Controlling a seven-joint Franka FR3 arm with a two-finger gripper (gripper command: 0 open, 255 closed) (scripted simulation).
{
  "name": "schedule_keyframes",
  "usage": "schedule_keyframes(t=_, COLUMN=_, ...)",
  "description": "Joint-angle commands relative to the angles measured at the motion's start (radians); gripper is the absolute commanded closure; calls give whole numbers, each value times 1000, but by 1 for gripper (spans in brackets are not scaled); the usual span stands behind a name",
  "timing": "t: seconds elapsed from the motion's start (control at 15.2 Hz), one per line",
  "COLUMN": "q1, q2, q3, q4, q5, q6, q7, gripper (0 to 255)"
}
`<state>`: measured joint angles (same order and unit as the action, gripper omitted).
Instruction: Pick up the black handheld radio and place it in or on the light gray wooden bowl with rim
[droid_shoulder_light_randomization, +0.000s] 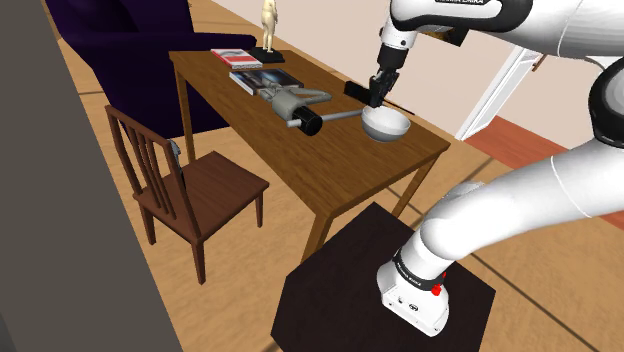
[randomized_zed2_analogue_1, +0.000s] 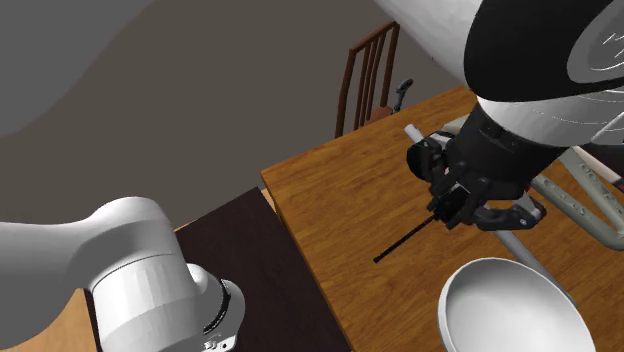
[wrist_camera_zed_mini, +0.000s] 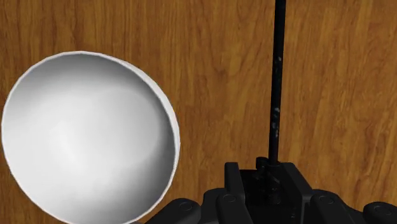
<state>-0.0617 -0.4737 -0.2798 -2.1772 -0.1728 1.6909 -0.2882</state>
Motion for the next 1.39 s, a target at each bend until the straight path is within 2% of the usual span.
schedule_keyframes(t=0.0, q1=-10, q2=38, q3=-37, q4=36, q5=-7, q6=8, q7=-48, gripper=255)
schedule_keyframes(t=0.33, q1=-36, q2=141, q3=-135, q4=136, q5=-11, q6=23, q7=-177, gripper=255)
schedule_keyframes(t=0.66, q1=-63, q2=283, q3=-240, q4=275, q5=25, q6=33, q7=-327, gripper=255)
schedule_keyframes(t=1.32, q1=-68, q2=287, q3=-248, q4=145, q5=21, q6=167, q7=-320, gripper=255)
